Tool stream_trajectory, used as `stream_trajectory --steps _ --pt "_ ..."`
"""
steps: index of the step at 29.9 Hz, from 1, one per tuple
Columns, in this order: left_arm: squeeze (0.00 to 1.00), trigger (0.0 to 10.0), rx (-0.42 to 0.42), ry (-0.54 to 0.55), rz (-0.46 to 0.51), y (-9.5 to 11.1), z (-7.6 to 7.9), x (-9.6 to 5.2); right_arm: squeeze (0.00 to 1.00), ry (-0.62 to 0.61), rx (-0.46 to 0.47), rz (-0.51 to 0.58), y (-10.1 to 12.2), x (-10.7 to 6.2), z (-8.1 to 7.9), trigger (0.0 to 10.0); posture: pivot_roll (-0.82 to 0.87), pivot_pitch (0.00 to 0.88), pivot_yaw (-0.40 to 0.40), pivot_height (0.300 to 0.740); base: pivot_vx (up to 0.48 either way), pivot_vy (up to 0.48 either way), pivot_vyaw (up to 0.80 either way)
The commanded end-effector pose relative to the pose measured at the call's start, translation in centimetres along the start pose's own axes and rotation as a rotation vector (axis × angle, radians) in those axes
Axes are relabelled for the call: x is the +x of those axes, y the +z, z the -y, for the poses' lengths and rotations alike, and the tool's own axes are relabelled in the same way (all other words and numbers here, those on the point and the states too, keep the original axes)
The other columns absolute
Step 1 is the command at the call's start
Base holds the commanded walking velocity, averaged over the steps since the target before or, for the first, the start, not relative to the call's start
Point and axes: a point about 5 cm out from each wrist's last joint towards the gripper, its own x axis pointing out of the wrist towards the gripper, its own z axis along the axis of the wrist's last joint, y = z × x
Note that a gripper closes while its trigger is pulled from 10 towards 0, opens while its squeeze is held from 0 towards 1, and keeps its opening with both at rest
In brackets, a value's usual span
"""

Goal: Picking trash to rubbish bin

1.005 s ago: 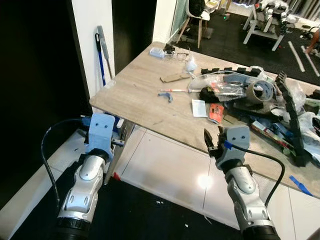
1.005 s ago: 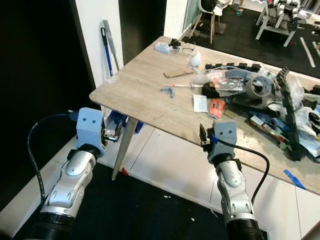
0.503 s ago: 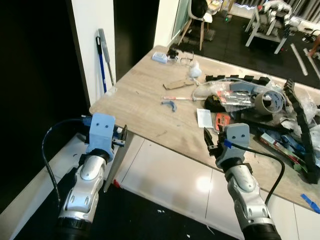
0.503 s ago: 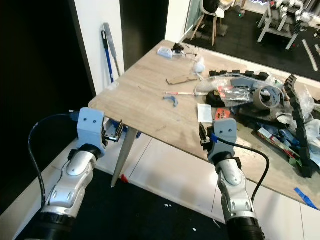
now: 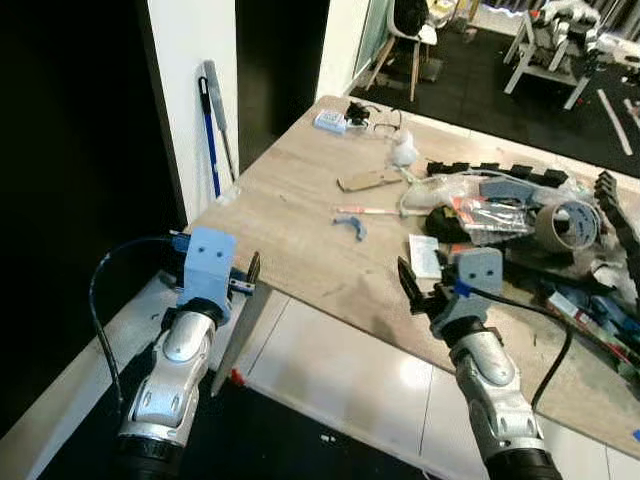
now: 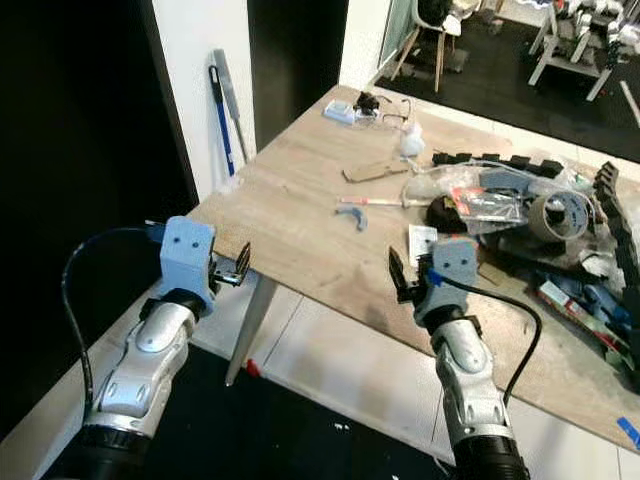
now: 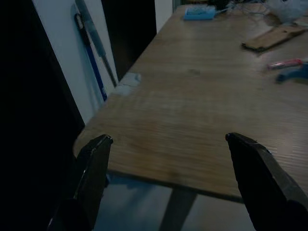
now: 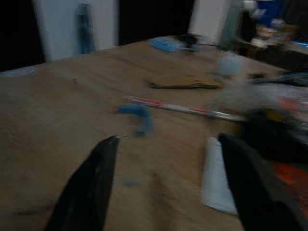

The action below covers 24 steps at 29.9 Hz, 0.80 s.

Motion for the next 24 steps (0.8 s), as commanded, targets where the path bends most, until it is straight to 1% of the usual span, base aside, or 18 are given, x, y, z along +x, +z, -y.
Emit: stream_trajectory --steps 1,5,9,10,11,14,17,18,19,21,22,23,24 --pt "0.00 10.0 0.006 -0.011 -0.011 -0.4 0.2 -0.3 1.00 0.014 -0.004 -0.007 -0.3 -0.2 -0.1 10.0 -0.01 0.100 -0.104 0.740 0.304 0.000 0.00" --pt "0.00 10.0 0.009 -0.021 -0.009 -0.4 0.3 -0.4 1.00 0.019 -0.031 -0.048 -0.7 -0.1 0.0 10.0 -0.01 0.091 -0.105 0.740 0.305 0.000 0.00" --pt "0.00 10.0 0.015 -0.036 -0.004 -0.3 0.4 -0.4 1.00 0.011 -0.020 -0.053 -0.7 0.1 0.3 10.0 -0.01 0.090 -0.105 0.740 0.307 0.000 0.00" --pt "0.00 10.0 0.012 -0.046 -0.001 -0.3 0.4 -0.5 0.00 0.009 -0.019 -0.056 -0.8 0.1 0.4 10.0 -0.01 0.082 -0.105 0.740 0.304 0.000 0.00" --pt "0.00 10.0 0.012 -0.046 -0.001 -0.3 0.4 -0.5 0.00 0.009 -0.019 -0.056 -0.8 0.1 0.4 10.0 -0.01 0.082 -0.105 0.740 0.304 0.000 0.00" --pt "0.00 10.0 -0.013 -0.099 0.022 0.0 0.9 -0.6 0.00 0.000 -0.009 -0.058 -0.7 0.3 0.8 10.0 -0.01 0.078 -0.106 0.740 0.305 0.000 0.00" --pt "0.00 10.0 -0.083 -0.254 0.090 1.1 2.5 -1.1 0.00 0.010 -0.003 -0.090 -1.0 0.5 1.1 10.0 -0.01 0.075 -0.106 0.740 0.306 0.000 0.00" --pt "0.00 10.0 -0.097 -0.291 0.105 1.4 2.9 -1.2 0.00 0.013 0.002 -0.100 -1.1 0.6 1.1 10.0 -0.01 0.075 -0.106 0.740 0.304 0.000 0.00" --pt "0.00 10.0 -0.097 -0.291 0.105 1.4 2.9 -1.2 0.00 0.013 0.002 -0.100 -1.1 0.6 1.1 10.0 -0.01 0.075 -0.106 0.740 0.304 0.000 0.00" --pt "0.00 10.0 -0.102 -0.399 0.129 2.0 4.0 -1.7 0.00 0.015 0.018 -0.126 -1.4 0.8 1.3 10.0 -0.01 0.075 -0.105 0.740 0.306 0.000 0.00" --pt "0.00 10.0 -0.102 -0.399 0.129 2.0 4.0 -1.7 0.00 0.015 0.018 -0.126 -1.4 0.8 1.3 10.0 -0.01 0.075 -0.105 0.740 0.307 0.000 0.00" --pt "0.00 10.0 -0.099 -0.461 0.132 2.1 4.7 -2.0 0.00 0.022 0.022 -0.142 -1.6 1.0 1.5 10.0 -0.01 0.075 -0.105 0.740 0.322 0.000 0.00" --pt "0.00 10.0 -0.099 -0.475 0.131 2.1 4.9 -2.0 0.00 0.027 0.021 -0.146 -1.6 1.2 1.5 10.0 -0.01 0.076 -0.103 0.740 0.322 0.000 0.00"
